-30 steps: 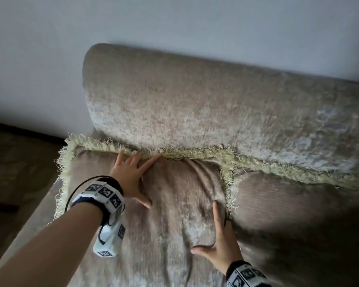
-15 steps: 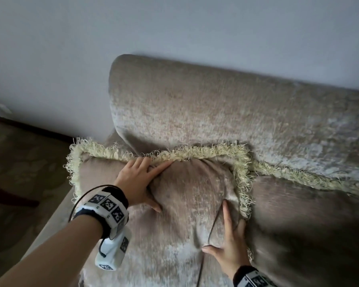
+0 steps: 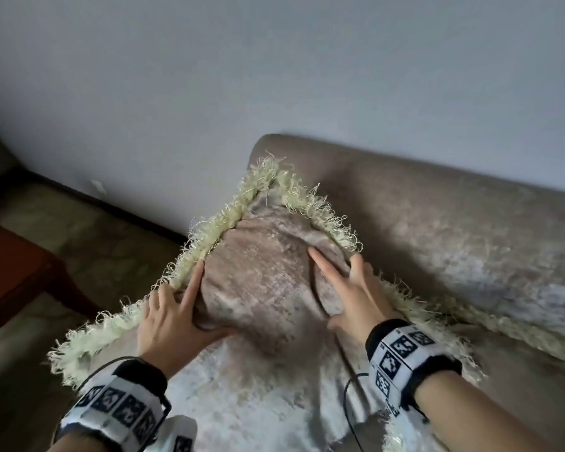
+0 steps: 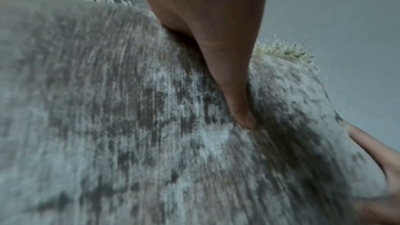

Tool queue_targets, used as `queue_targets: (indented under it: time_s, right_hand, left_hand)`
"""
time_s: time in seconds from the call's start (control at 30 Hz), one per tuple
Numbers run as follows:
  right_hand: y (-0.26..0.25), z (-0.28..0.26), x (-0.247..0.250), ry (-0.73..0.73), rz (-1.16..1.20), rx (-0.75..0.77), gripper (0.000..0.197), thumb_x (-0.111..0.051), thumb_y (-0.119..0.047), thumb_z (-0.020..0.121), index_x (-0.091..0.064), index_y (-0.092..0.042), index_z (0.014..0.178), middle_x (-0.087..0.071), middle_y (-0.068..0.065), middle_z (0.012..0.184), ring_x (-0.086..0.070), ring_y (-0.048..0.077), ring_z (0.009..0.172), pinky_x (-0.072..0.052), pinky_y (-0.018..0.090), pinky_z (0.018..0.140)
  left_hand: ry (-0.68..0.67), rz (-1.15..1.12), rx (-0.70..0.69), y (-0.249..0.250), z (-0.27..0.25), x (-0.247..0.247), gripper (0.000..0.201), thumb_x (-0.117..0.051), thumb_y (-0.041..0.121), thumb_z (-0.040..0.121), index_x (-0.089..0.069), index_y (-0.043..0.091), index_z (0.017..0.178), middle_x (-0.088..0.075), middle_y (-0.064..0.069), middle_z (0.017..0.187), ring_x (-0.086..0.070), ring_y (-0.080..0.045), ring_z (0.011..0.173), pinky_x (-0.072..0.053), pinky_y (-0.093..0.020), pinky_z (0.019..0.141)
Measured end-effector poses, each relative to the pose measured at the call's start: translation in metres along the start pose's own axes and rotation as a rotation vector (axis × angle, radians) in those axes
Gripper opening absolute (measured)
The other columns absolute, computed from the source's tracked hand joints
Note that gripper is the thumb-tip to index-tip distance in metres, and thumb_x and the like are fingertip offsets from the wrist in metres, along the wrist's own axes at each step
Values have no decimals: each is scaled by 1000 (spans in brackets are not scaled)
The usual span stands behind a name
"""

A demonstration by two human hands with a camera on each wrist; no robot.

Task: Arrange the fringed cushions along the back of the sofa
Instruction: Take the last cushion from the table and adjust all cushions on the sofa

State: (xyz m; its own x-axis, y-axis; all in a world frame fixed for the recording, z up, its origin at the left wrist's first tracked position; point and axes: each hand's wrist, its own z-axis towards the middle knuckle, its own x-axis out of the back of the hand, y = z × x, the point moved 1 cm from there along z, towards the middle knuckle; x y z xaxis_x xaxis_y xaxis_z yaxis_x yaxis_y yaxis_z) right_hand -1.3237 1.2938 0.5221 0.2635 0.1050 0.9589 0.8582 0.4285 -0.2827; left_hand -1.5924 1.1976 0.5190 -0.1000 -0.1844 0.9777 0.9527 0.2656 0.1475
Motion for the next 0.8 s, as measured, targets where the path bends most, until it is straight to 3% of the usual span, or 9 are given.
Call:
queue_targets:
  time_s: [0.07,0.17,0.27,0.4,0.47,0.53,0.57,0.73,0.8]
  right_hand:
    - [-2,9,-8,-18,-42,-44,122,-80,-19,67,13,-53,139,-23,8,125,-37,23,108,-45,36,92]
    - [-2,0,-28,-47,10,-133,118,-78,-32,70,15,-54,138,-2,11,151,-25,30,135,-40,42,105]
    - [2,-11,-48,29,-35,-127,117,-83,-35,63,3,-48,141,-11,16,152,-36,35,132,-48,48,95]
    - [7,-9,-50,37,-18,-155,115,-81,-45,60,-2,-43,144,-20,20,152,-37,36,133,-50,48,93]
    - [6,-11,-55,5,-34,-98,117,-78,-54,57,-1,-45,145,-2,17,156,-16,34,142,-37,54,104]
    - [4,-14,-64,-119,-54,-92,119,-71,-58,61,18,-49,140,29,10,153,16,26,141,-15,58,113]
    - [5,-14,-68,-144,-89,-102,120,-69,-60,62,24,-49,137,35,9,149,21,25,140,-11,58,114]
    - [11,-3,-87,-174,-151,-152,120,-70,-56,66,30,-49,131,42,10,143,18,34,142,-13,60,113]
    - [12,-4,-91,-156,-125,-164,121,-72,-53,67,31,-50,131,39,10,146,19,34,142,-15,59,113]
  left_hand:
    - [-4,16,43,-5,5,-6,119,-17,98,49,-35,25,142,-51,-17,87,-54,-32,76,-46,-43,71]
    - [-52,77,-13,-3,7,-18,120,-21,98,47,-25,27,143,-53,-26,115,-56,-42,99,-47,-54,81]
    - [-121,120,-106,4,-3,-33,130,-48,93,34,-29,26,144,-40,-27,139,-46,-45,123,-42,-62,92]
    - [-168,130,-114,10,-8,-53,134,-61,87,29,-31,24,143,-30,-26,147,-35,-40,133,-33,-65,99]
    - [-184,129,-104,10,-5,-61,134,-62,86,28,-30,24,143,-29,-26,148,-34,-41,134,-31,-66,100]
    - [-206,135,-89,12,-1,-69,135,-61,87,28,-27,25,144,-26,-25,149,-33,-40,135,-30,-67,100]
    - [-219,141,-78,12,1,-73,136,-59,88,28,-25,26,145,-25,-24,150,-32,-40,135,-30,-67,100]
    - [-231,202,-50,15,7,-95,137,-51,92,34,3,32,145,-7,-17,154,-20,-34,141,-18,-63,107]
    - [-204,219,-54,16,7,-96,137,-52,92,33,2,33,145,-7,-17,153,-21,-34,141,-16,-63,107]
